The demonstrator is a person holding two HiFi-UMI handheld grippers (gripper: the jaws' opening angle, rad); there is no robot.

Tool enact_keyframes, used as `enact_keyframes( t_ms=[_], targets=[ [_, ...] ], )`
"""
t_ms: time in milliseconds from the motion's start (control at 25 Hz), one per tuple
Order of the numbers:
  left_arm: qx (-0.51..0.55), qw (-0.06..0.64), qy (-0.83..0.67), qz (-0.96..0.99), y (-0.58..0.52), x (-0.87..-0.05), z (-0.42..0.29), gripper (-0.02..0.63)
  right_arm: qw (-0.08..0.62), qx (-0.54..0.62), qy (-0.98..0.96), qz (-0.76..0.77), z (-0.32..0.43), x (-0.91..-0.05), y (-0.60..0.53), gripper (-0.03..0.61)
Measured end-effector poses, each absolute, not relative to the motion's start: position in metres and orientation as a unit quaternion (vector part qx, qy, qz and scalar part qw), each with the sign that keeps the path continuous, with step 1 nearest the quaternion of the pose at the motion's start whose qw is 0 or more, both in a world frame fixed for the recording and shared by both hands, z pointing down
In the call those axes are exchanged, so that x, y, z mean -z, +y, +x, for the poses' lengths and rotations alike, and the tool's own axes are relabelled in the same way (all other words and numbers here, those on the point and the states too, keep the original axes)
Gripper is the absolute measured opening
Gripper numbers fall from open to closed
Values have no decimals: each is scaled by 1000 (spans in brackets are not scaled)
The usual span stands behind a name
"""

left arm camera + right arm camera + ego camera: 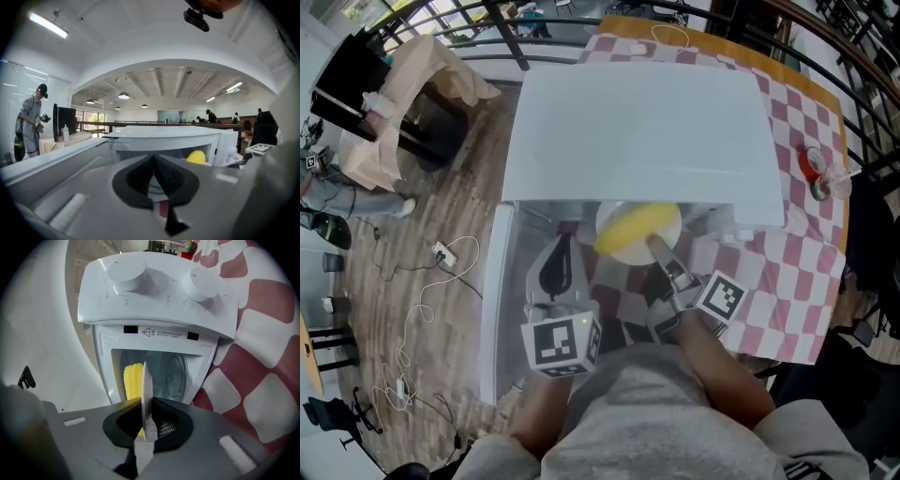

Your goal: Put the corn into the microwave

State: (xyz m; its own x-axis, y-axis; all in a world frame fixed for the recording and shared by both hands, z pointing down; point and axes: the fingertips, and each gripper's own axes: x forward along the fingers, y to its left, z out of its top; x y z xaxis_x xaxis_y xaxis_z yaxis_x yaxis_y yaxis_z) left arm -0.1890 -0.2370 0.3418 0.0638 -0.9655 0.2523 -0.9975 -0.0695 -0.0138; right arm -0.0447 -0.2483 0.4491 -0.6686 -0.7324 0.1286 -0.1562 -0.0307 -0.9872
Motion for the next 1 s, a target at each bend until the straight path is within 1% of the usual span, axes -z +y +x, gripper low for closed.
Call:
enact_keyframes(
  t_ms=[680,1000],
  targets=[
    [-111,113,-667,728,-265,-372,-212,9,229,640,629,-377,-70,-503,-301,31],
    [-113,118,-662,731,-270,-378,-216,9,233,654,607,-387,-74,-516,-301,31]
  ],
)
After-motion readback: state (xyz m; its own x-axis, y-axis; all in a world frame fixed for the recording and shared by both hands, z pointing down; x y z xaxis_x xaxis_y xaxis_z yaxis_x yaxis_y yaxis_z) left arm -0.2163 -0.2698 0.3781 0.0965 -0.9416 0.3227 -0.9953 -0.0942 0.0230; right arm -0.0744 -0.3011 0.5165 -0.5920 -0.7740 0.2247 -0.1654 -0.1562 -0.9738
